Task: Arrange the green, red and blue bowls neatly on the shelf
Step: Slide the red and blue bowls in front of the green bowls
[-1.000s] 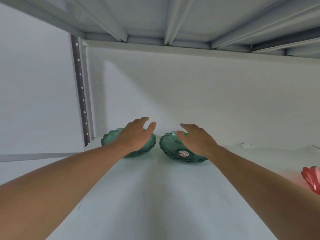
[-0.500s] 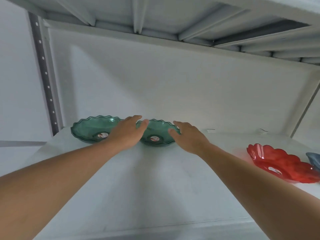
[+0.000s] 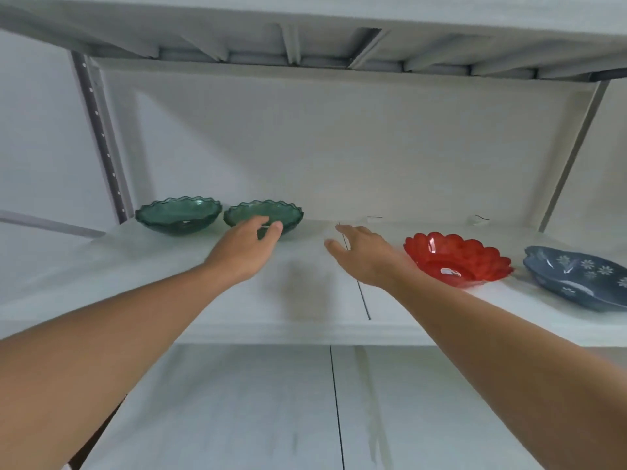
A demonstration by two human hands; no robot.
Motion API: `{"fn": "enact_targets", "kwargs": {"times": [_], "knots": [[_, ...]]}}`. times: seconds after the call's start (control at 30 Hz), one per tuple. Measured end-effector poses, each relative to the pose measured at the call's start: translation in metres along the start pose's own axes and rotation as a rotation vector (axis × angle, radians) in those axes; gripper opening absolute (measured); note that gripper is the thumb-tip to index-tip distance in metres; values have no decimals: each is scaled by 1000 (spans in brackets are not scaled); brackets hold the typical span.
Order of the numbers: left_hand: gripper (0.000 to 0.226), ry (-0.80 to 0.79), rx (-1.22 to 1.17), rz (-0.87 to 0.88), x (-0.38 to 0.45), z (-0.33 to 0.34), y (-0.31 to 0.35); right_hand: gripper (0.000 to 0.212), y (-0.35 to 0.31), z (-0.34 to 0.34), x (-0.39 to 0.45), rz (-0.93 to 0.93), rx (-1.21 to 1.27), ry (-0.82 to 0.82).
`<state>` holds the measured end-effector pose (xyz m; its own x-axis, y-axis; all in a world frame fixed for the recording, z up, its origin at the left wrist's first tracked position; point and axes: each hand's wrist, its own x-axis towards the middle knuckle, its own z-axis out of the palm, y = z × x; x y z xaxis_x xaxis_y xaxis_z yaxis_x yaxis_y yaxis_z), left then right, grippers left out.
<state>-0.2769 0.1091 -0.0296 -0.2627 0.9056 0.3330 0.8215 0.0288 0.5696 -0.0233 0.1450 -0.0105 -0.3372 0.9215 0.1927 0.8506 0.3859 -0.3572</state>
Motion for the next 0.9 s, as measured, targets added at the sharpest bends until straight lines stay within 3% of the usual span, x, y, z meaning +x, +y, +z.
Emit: {"fn": "enact_targets", "kwargs": {"times": [0.3,0.57,0.9], "knots": [[84,-5,-11,20,-55,-11,39,78,12,-23,-54,20,11,13],[76,-86,-119,51,-72,25,45,70,17,-14,-85,83,-19,11],[68,-144,-125,79,-70,75,107,74,107,-53,-107,181,-22,68]]}}
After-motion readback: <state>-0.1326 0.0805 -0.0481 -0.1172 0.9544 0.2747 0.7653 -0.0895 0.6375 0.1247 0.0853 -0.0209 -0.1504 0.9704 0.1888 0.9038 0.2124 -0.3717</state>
